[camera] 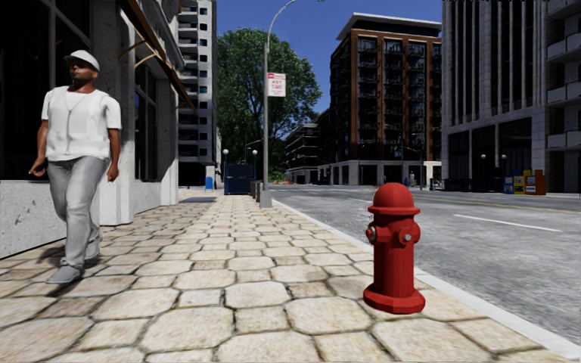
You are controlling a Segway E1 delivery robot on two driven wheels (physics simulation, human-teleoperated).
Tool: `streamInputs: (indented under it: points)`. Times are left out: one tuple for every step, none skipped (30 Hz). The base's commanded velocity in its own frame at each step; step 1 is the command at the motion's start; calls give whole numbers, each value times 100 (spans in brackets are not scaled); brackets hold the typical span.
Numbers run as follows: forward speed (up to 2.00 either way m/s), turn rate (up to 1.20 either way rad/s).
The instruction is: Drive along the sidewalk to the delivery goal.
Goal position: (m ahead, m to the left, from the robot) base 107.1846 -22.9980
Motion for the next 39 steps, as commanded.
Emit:
streamInputs:
  points:
    - [200,34]
    - [200,35]
    - [200,35]
    - [200,35]
    - [200,35]
    - [200,36]
    - [200,36]
    - [200,36]
    - [200,36]
    - [200,36]
    - [200,36]
    - [200,36]
    - [200,36]
    - [200,40]
    - [200,42]
    - [200,42]
    - [200,42]
    - [200,42]
    - [200,42]
    - [200,42]
    - [200,38]
    - [200,0]
    - [200,0]
    - [200,0]
    - [200,0]
    - [200,0]
    - [200,0]
    - [200,0]
    - [200,0]
    - [200,0]
    - [200,0]
    - [200,0]
    - [200,0]
    - [200,0]
    - [200,0]
    - [200,0]
    - [200,0]
    - [200,0]
    - [200,0]
